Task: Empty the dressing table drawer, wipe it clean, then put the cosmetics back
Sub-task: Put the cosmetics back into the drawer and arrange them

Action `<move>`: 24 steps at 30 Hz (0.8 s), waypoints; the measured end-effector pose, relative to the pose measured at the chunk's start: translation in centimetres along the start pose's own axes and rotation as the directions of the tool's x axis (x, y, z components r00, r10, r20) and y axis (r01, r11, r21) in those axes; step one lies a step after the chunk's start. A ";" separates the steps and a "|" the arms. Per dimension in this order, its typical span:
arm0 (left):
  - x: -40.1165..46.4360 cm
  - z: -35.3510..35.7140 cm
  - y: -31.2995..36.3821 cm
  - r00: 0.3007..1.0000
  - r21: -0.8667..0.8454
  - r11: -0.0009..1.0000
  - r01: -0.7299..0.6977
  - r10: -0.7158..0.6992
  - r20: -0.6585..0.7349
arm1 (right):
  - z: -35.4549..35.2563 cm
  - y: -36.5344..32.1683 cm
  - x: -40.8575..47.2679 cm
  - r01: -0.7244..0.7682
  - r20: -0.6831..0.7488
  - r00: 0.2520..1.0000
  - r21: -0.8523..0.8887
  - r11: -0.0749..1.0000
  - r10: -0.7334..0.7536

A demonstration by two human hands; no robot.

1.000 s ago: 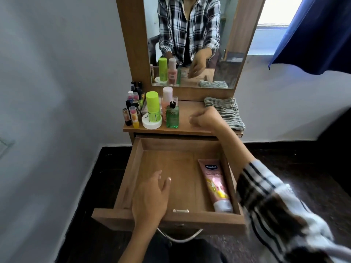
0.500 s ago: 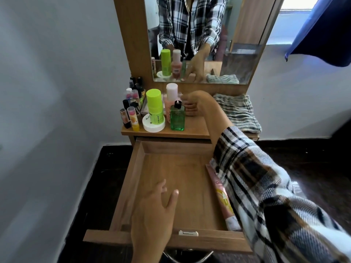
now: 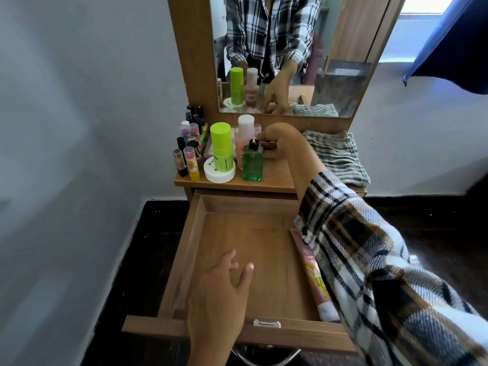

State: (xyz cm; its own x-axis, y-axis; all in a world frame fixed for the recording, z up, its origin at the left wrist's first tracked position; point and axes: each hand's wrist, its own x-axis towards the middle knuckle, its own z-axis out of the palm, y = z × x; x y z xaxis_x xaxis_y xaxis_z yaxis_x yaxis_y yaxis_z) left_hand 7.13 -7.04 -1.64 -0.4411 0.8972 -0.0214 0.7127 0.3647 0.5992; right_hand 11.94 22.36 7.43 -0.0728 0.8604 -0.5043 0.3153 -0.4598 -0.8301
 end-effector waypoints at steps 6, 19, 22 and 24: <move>0.1 -0.1 0.0 1.000 -0.011 1.000 -0.003 0.003 0.018 | -0.3 0.2 -0.5 0.051 -0.018 0.999 0.018 0.999 -0.050; 0.2 0.1 -0.1 1.000 0.025 1.000 0.004 -0.003 -0.020 | -3.7 1.0 -2.2 0.541 -0.363 0.778 -0.028 0.841 -0.512; 0.1 -0.1 -0.2 0.999 0.010 1.000 -0.012 0.012 -0.035 | -5.6 0.7 -4.3 0.587 -0.446 0.720 -0.018 0.810 -0.532; 0.1 -0.2 -0.2 0.999 -0.016 1.000 -0.018 0.018 -0.038 | -7.3 0.8 -6.1 0.602 -0.485 0.686 -0.040 0.797 -0.543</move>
State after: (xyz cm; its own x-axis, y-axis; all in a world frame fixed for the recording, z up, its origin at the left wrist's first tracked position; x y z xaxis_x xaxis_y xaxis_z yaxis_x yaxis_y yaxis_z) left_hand 6.87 -7.10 -1.64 -0.4485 0.8936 0.0193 0.7119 0.3441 0.6122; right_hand 19.55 18.30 11.55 0.2375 0.9462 0.2196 0.2452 0.1604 -0.9561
